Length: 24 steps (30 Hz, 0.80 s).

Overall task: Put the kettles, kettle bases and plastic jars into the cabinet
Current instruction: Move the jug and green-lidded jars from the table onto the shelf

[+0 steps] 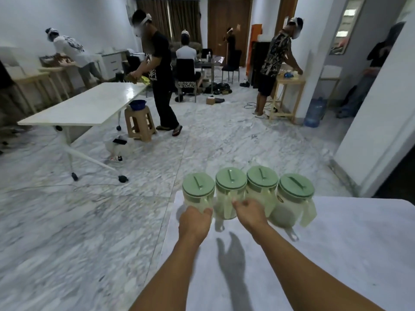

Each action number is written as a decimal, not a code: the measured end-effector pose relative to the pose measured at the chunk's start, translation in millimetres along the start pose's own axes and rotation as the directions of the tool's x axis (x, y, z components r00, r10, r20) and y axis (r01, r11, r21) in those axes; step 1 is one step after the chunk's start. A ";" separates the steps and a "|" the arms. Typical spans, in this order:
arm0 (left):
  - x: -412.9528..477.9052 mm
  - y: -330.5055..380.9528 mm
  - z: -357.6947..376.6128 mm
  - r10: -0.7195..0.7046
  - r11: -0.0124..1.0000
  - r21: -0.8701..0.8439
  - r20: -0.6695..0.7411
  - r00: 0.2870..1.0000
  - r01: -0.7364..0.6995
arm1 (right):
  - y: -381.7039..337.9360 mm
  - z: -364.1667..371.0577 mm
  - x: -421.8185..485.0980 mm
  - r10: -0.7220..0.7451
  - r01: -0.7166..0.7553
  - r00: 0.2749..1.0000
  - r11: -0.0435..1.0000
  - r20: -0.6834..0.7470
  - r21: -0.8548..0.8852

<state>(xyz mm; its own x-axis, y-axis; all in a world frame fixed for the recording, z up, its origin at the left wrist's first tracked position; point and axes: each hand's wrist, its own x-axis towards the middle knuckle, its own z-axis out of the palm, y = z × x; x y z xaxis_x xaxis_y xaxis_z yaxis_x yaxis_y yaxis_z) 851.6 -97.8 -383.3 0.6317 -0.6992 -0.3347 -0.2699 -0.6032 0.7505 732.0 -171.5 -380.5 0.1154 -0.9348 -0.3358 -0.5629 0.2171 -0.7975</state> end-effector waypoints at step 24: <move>38.2 38.9 -45.8 -0.023 0.861 -0.508 0.021 1.000 0.030 | -48.8 15.1 19.5 0.008 -0.052 0.994 0.919 0.112 0.390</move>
<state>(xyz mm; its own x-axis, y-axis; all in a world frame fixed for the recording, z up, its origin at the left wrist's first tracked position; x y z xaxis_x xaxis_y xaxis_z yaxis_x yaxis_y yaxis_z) 898.6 -130.4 -340.9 0.6221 -0.6934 -0.3636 0.1559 -0.3453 0.9254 774.1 -196.1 -355.7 0.2014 -0.8957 -0.3964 -0.2045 0.3573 -0.9113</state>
